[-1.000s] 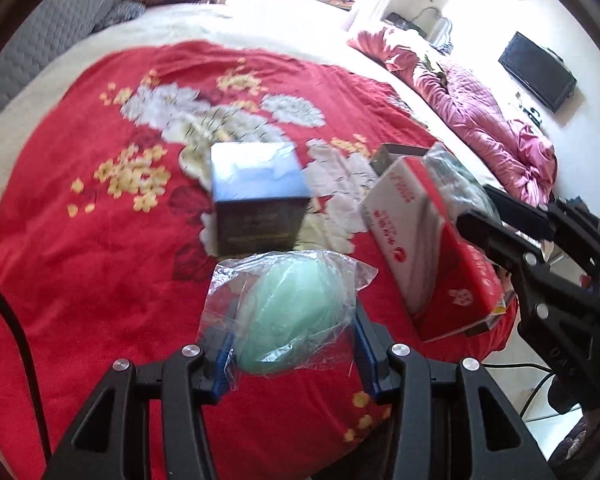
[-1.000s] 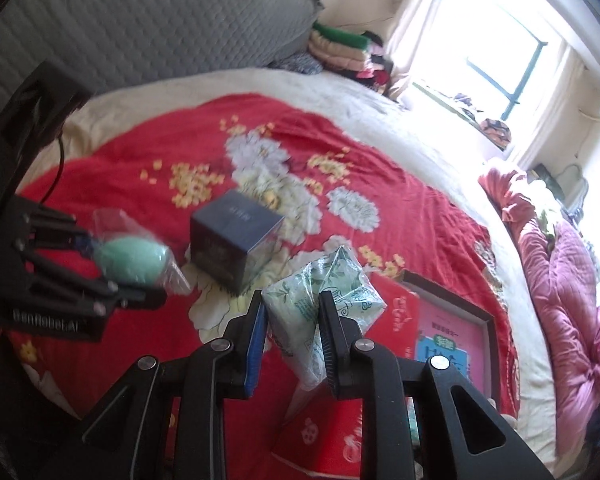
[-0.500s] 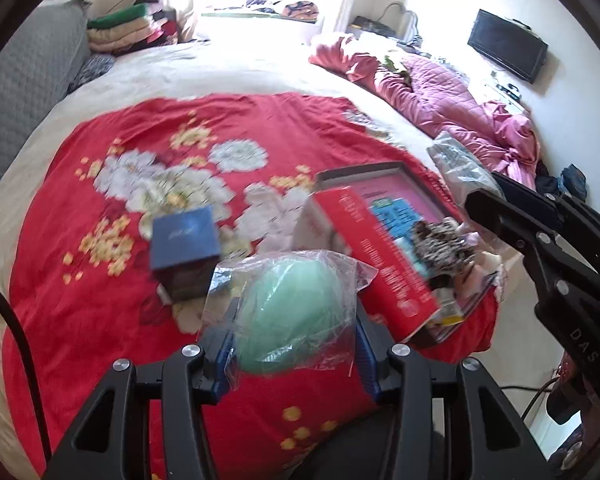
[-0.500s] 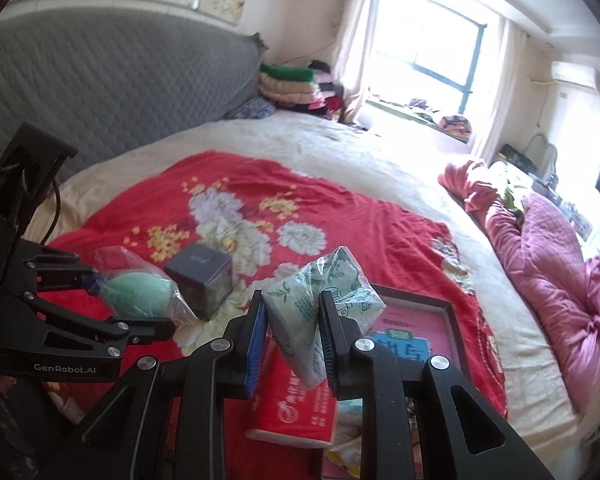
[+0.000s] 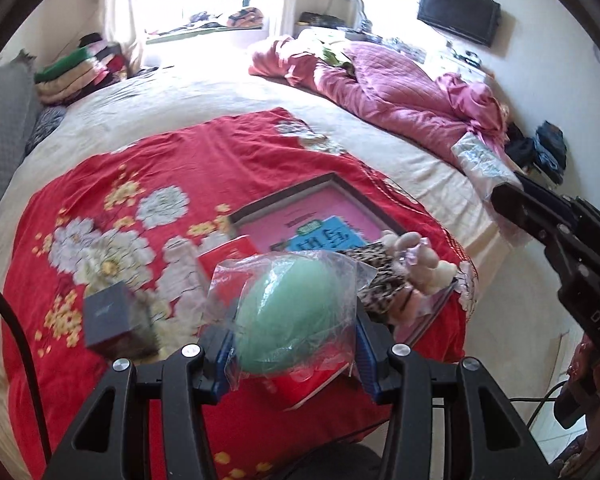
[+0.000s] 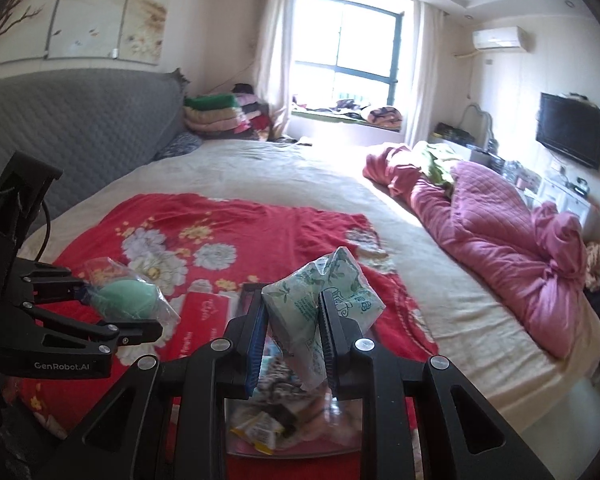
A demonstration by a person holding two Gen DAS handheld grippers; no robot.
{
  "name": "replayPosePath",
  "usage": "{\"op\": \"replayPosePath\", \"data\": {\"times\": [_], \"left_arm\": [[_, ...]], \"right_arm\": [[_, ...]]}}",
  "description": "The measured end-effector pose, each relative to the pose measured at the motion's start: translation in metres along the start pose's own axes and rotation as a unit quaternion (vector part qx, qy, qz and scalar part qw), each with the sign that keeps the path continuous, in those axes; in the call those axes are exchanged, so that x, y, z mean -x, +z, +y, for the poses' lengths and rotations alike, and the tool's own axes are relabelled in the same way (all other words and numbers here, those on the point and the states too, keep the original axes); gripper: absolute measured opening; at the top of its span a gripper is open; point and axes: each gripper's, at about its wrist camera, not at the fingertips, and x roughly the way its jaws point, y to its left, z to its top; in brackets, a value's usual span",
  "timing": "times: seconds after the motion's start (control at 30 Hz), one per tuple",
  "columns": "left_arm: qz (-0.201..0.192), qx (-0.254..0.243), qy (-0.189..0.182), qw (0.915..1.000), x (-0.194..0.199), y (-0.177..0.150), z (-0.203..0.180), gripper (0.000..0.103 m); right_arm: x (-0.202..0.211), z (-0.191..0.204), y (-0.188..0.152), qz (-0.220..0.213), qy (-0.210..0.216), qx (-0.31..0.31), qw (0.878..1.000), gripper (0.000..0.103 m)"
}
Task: Organize soft objects
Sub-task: 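Carry the green sponge with the left gripper while the right carries the tissue pack to the tray, then open both grippers to drop the sponge and tissue pack into the tray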
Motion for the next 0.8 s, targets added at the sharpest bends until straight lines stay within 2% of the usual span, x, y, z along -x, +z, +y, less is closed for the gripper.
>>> {"op": "replayPosePath", "data": {"times": [0.2,0.33,0.53,0.8], "left_arm": [[0.025,-0.025,-0.005,0.9994,-0.036,0.015,-0.03,0.049],[0.051,-0.031,-0.005,0.9982,-0.066,0.017,-0.039,0.049],[0.093,-0.023,-0.018,0.9953,-0.114,0.015,-0.041,0.049],[0.112,-0.024,-0.027,0.993,-0.143,0.011,-0.04,0.05]], "right_arm": [[-0.002,-0.039,-0.014,0.015,-0.022,-0.026,0.999,0.026],[-0.019,-0.055,-0.03,0.037,-0.015,-0.045,0.998,0.026],[-0.062,-0.043,-0.051,0.075,0.027,-0.041,0.996,0.026],[-0.119,-0.037,-0.07,0.125,0.059,-0.031,0.99,0.027]]}}
